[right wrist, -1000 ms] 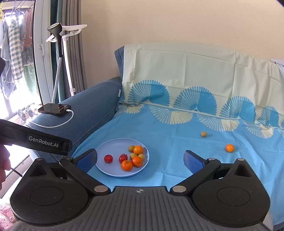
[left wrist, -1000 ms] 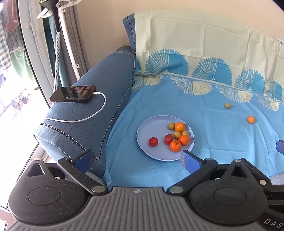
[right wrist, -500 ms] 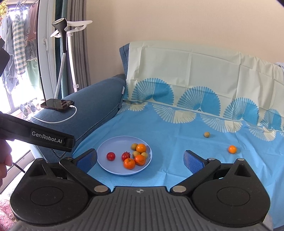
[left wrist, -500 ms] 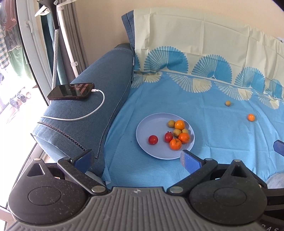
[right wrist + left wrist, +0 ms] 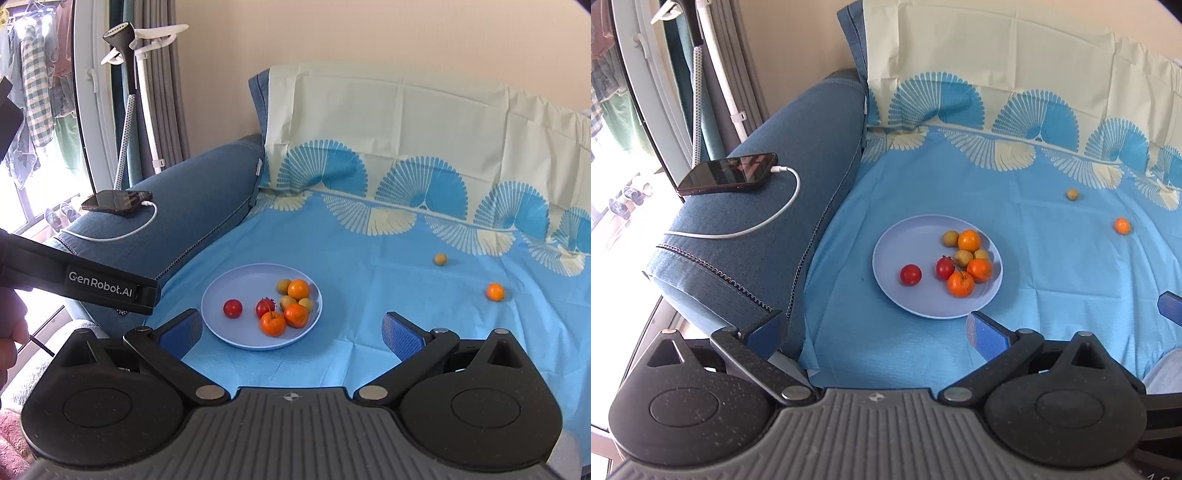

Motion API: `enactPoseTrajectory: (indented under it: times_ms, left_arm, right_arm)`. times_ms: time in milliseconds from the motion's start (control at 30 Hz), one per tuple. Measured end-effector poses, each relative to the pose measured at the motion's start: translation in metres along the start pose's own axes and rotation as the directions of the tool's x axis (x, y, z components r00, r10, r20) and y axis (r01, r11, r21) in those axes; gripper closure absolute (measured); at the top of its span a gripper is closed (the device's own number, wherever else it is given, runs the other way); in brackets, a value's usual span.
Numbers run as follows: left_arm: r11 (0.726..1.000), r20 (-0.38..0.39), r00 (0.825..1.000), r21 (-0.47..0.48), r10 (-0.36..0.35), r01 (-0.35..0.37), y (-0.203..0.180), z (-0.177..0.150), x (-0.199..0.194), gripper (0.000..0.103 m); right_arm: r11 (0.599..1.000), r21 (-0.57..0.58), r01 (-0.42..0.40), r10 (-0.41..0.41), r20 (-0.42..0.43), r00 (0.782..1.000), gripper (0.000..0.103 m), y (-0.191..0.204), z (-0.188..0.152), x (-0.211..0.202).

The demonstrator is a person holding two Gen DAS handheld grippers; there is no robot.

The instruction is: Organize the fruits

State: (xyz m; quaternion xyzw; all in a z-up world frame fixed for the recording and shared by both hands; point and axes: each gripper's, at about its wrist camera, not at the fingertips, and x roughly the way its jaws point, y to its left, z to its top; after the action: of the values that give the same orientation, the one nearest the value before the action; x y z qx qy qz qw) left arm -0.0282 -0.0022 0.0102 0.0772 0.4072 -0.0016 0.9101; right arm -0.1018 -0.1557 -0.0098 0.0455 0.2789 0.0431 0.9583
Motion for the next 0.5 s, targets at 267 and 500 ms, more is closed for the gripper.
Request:
enactPoseTrajectory:
  times_ms: [267, 500]
  left_arm:
    - [1.000, -0.053, 0.999, 0.012, 0.007, -0.007, -0.004, 0.005, 0.025, 0.000]
    - [1.000, -0.097, 0.995, 0.023, 0.016, -0.014, -0.011, 0.014, 0.047, 0.000]
  right_arm:
    - [1.000, 0.025, -0.006, 0.008, -0.059, 0.998, 0.001, -0.008, -0.004, 0.022]
    - [0.999, 0.047, -0.009, 0.014, -0.103, 0.995, 0.001, -0.018, -0.006, 0.041]
